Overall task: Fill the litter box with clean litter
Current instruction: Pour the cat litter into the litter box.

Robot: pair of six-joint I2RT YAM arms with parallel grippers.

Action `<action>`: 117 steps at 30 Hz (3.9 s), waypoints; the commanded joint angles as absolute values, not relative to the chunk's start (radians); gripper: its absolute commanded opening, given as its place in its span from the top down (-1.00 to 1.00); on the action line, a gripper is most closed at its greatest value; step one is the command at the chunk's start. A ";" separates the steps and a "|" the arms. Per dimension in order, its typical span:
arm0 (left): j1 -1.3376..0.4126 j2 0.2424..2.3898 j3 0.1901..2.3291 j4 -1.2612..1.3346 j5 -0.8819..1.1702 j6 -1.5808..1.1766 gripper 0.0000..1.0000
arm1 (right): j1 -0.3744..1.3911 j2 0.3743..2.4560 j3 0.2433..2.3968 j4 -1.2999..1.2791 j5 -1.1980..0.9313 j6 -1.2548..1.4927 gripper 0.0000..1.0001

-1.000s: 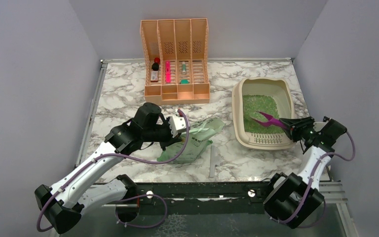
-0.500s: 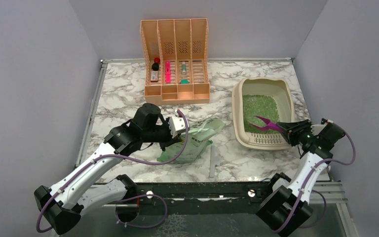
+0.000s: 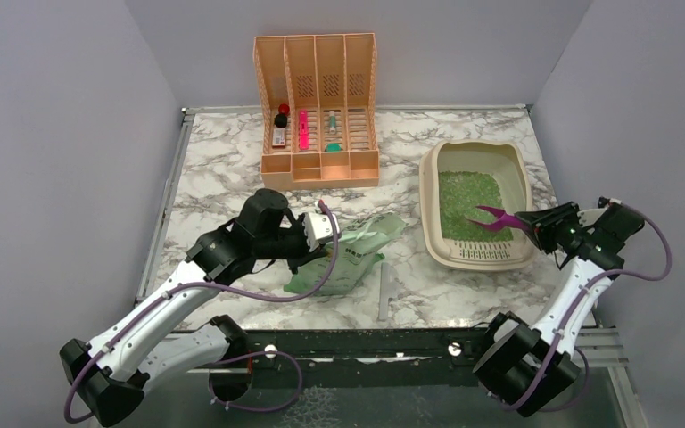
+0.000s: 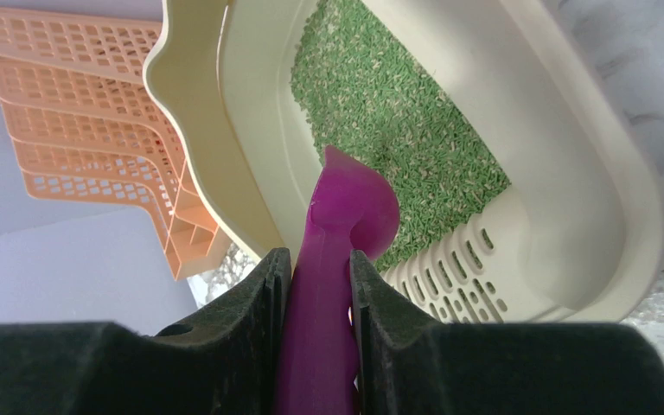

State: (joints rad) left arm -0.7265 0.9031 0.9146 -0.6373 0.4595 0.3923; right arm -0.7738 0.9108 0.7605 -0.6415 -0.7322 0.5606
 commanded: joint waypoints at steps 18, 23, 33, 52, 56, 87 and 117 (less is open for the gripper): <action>-0.729 0.837 0.905 -0.554 0.500 0.448 1.00 | -0.780 1.044 0.977 -0.519 -0.678 0.678 0.99; -0.729 0.840 0.909 -0.554 0.492 0.445 1.00 | -0.779 1.121 1.023 -0.435 -0.716 0.707 0.99; -0.729 0.847 0.910 -0.554 0.486 0.439 1.00 | -0.778 1.176 1.088 -0.446 -0.703 0.651 0.99; -0.728 0.850 0.954 -0.601 0.471 0.453 1.00 | -0.776 0.880 0.854 -0.698 -0.743 0.553 0.99; -0.728 0.861 0.960 -0.604 0.470 0.452 1.00 | -0.775 0.968 0.926 -0.559 -0.791 0.625 0.99; -0.727 0.878 0.989 -0.622 0.425 0.423 1.00 | -0.306 1.318 1.254 -0.403 -0.124 0.522 0.99; -0.729 0.901 1.015 -0.625 0.455 0.400 1.00 | -0.261 1.031 1.296 -0.754 -0.943 0.545 0.99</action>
State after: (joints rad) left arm -0.7269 0.9146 0.9535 -0.6903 0.4145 0.4038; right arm -0.2634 1.0279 1.2922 -0.7025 -0.7864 0.5827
